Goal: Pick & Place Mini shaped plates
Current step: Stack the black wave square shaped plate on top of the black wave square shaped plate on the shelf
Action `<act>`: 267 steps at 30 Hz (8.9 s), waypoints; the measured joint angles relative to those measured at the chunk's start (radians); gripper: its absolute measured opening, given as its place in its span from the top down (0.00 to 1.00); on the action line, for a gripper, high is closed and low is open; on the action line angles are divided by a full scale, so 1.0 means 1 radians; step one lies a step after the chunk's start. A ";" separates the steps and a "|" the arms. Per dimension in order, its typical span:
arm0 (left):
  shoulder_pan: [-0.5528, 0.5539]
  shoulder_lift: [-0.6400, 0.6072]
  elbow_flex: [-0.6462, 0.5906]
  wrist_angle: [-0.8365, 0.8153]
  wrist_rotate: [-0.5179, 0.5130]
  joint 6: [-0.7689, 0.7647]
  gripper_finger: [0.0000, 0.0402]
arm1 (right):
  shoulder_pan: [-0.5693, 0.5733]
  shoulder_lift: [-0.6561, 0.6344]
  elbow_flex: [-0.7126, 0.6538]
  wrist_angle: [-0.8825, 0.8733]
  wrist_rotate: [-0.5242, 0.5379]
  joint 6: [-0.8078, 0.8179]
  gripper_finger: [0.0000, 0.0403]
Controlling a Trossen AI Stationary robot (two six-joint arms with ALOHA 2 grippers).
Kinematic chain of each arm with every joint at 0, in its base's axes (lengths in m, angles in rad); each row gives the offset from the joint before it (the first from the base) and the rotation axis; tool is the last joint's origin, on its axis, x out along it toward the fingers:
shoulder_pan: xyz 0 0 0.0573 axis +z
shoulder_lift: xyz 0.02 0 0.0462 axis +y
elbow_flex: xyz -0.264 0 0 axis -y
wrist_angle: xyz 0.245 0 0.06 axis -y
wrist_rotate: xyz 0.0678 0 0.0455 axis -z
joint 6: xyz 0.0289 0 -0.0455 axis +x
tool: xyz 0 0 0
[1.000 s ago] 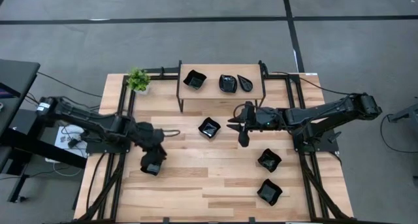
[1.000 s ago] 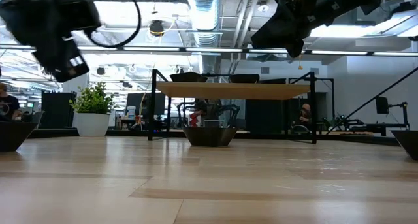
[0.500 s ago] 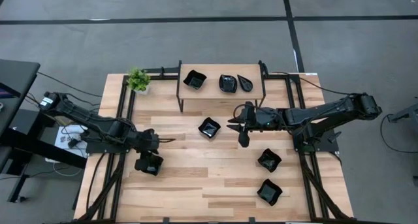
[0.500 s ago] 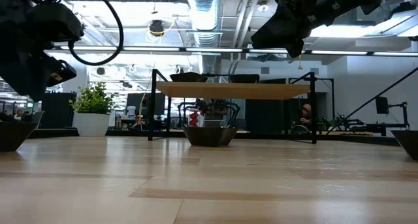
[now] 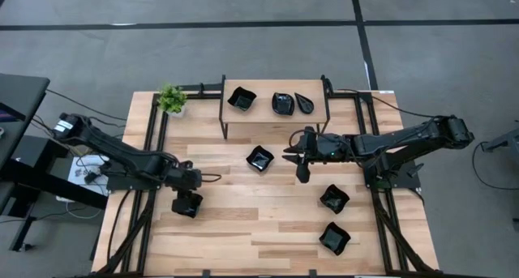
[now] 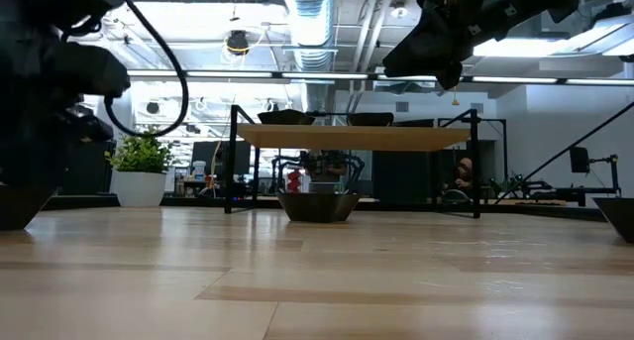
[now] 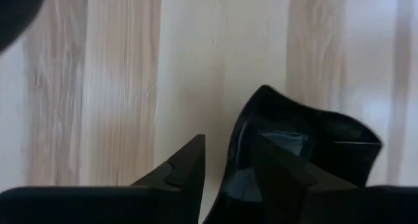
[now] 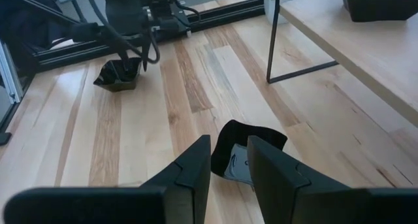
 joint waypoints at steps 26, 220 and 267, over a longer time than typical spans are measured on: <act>0.000 0.048 0.001 0.037 0.015 -0.026 0.86 | 0.000 0.000 0.000 -0.021 0.000 0.000 0.76; 1.021 0.331 0.597 0.409 0.056 0.057 0.72 | -0.266 -0.019 0.146 -0.268 -0.026 -0.247 0.76; 1.020 0.485 0.596 0.894 -0.334 0.818 0.76 | -0.265 -0.019 0.145 -0.293 -0.024 -0.189 0.76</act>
